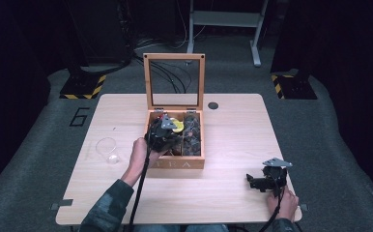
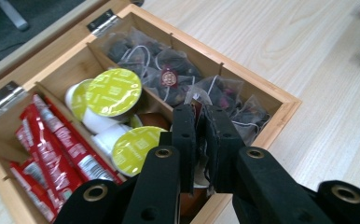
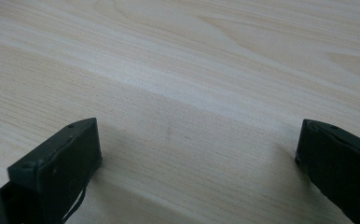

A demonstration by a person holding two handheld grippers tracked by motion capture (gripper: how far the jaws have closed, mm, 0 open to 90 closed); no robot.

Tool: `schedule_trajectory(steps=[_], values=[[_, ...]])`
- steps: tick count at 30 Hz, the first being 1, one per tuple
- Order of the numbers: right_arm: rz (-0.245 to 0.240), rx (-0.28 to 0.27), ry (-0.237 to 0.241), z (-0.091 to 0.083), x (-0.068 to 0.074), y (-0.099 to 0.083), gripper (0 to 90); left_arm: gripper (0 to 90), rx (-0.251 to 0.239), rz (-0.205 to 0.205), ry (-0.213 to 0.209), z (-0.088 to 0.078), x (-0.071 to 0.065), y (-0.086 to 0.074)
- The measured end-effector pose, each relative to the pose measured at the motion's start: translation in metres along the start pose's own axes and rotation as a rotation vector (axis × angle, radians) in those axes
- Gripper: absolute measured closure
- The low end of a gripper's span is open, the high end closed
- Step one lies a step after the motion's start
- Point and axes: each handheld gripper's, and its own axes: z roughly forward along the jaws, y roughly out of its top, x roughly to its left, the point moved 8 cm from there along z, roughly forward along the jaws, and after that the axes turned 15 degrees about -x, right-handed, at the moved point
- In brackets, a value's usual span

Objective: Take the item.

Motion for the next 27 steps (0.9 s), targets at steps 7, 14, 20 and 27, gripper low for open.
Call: schedule_trajectory(steps=[7,14,20,27], values=[[0.000,0.000,0.000,0.000,0.000,0.000,0.0,82.9,-0.019,-0.008,0.019,-0.016,0.008,-0.001],[0.000,0.000,0.000,0.000,0.000,0.000,0.0,83.0,-0.036,-0.039,0.042,-0.026,0.018,-0.006],[0.000,0.000,0.001,0.000,0.000,0.000,0.0,82.9,-0.042,-0.048,0.069,-0.036,0.028,-0.011],[0.000,0.000,0.001,0.000,0.000,0.000,0.0,82.9,-0.055,-0.072,0.110,-0.049,0.041,-0.020]])
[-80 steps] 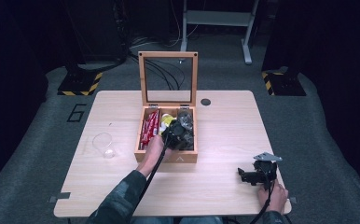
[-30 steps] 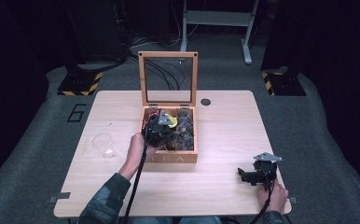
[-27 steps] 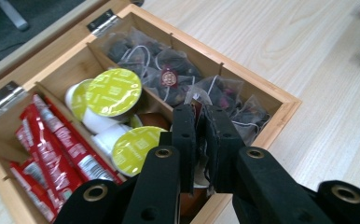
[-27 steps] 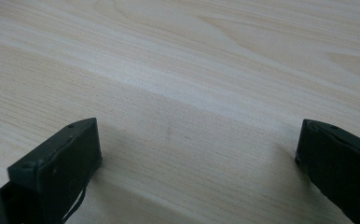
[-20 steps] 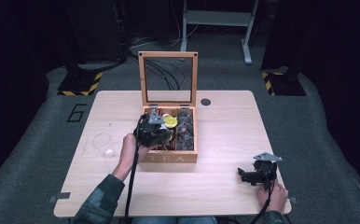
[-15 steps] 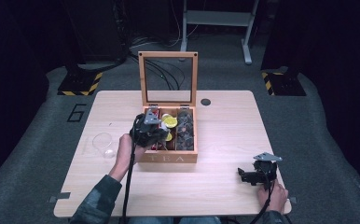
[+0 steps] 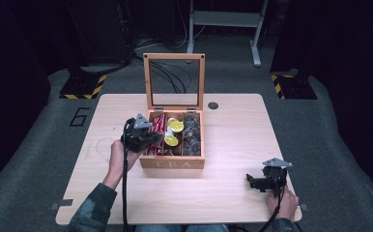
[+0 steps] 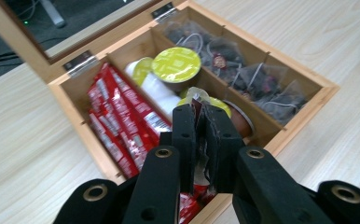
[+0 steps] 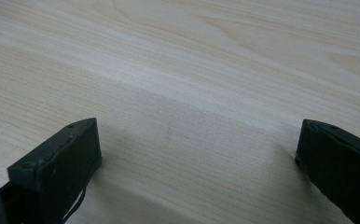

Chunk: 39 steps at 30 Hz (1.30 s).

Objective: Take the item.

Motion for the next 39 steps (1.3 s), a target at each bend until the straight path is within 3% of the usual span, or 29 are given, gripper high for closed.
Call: schedule_trajectory(steps=[12,25,39], values=[[0.000,0.000,0.000,0.000,0.000,0.000,0.0,82.9,-0.032,-0.016,0.066,-0.025,0.025,-0.009],[0.001,-0.002,-0.004,0.000,0.000,0.000,0.0,82.9,-0.074,-0.081,0.158,-0.049,0.057,-0.023],[0.001,-0.002,-0.004,0.000,0.000,0.000,0.0,82.9,-0.088,-0.105,0.234,-0.073,0.080,-0.036]])
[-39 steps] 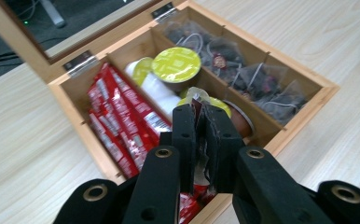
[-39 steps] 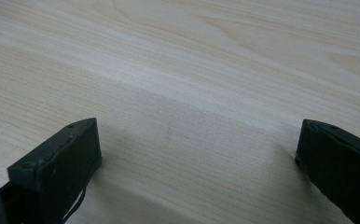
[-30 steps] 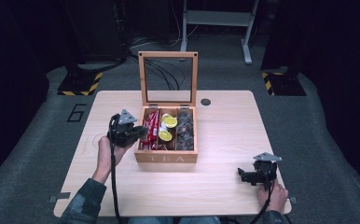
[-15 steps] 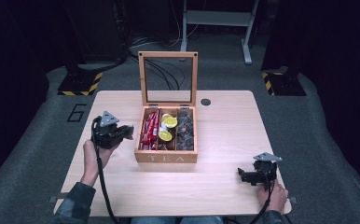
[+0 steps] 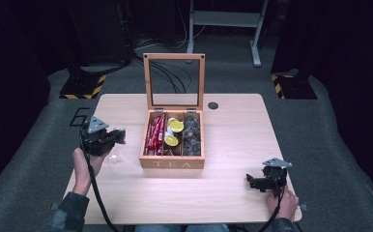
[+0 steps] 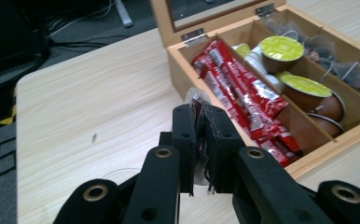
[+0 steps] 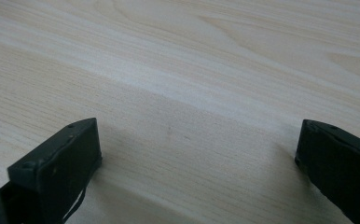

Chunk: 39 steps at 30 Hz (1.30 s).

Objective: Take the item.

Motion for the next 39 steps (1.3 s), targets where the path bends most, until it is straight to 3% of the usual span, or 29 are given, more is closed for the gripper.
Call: schedule_trajectory(steps=[13,16,39], values=[[0.000,0.000,0.000,0.000,0.000,0.000,0.0,82.8,0.000,-0.033,0.062,-0.011,0.024,-0.015],[0.000,0.000,0.000,0.000,0.000,0.000,0.0,82.8,0.019,-0.029,0.072,-0.009,0.029,-0.020],[0.000,0.000,0.000,0.000,0.000,0.000,0.0,82.7,0.101,-0.064,0.100,0.001,0.042,-0.059]])
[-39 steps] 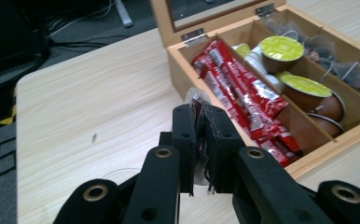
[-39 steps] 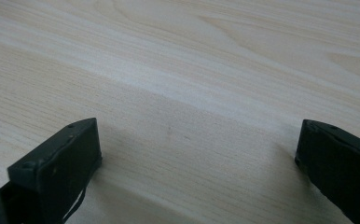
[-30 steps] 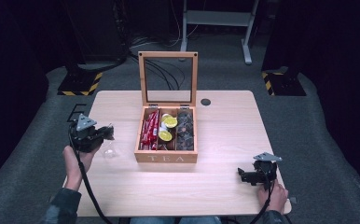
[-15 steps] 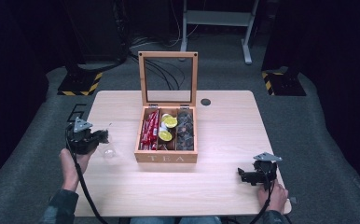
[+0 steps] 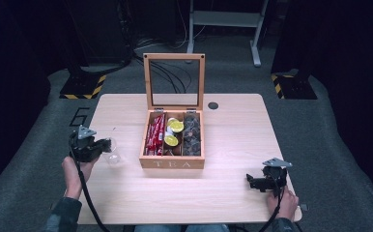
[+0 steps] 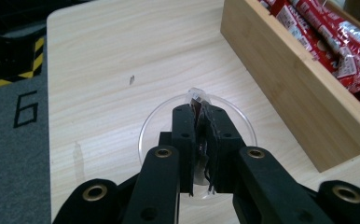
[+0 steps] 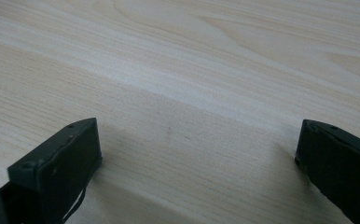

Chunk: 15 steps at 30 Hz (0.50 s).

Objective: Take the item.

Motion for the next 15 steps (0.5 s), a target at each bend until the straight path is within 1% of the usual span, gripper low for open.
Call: schedule_trajectory(steps=[1,4,5,7,10,12,13,15], values=[[0.000,0.000,0.000,0.000,0.000,0.000,0.0,82.6,0.015,0.001,-0.007,0.000,0.000,-0.002],[0.000,0.000,0.000,0.000,0.000,0.000,0.0,82.5,0.018,-0.003,-0.004,0.003,0.000,-0.005],[0.000,0.000,0.000,0.000,0.000,0.000,0.0,82.3,0.031,0.000,-0.009,0.003,0.000,-0.006],[0.000,0.000,0.000,0.000,0.000,0.000,0.0,82.0,0.039,-0.006,-0.018,0.005,-0.001,-0.008],[0.000,0.000,0.000,0.000,0.000,0.000,0.0,81.9,0.054,-0.001,-0.021,0.008,-0.001,-0.011],[0.000,0.000,0.000,0.000,0.000,0.000,0.0,81.9,0.056,-0.003,-0.015,0.010,-0.001,-0.013],[-0.004,0.002,0.003,0.000,0.000,0.000,0.0,81.9,0.069,-0.002,-0.020,0.010,0.000,-0.014],[0.000,0.000,0.000,0.000,0.000,0.000,0.0,81.9,0.068,-0.008,-0.018,0.011,0.000,-0.015]])
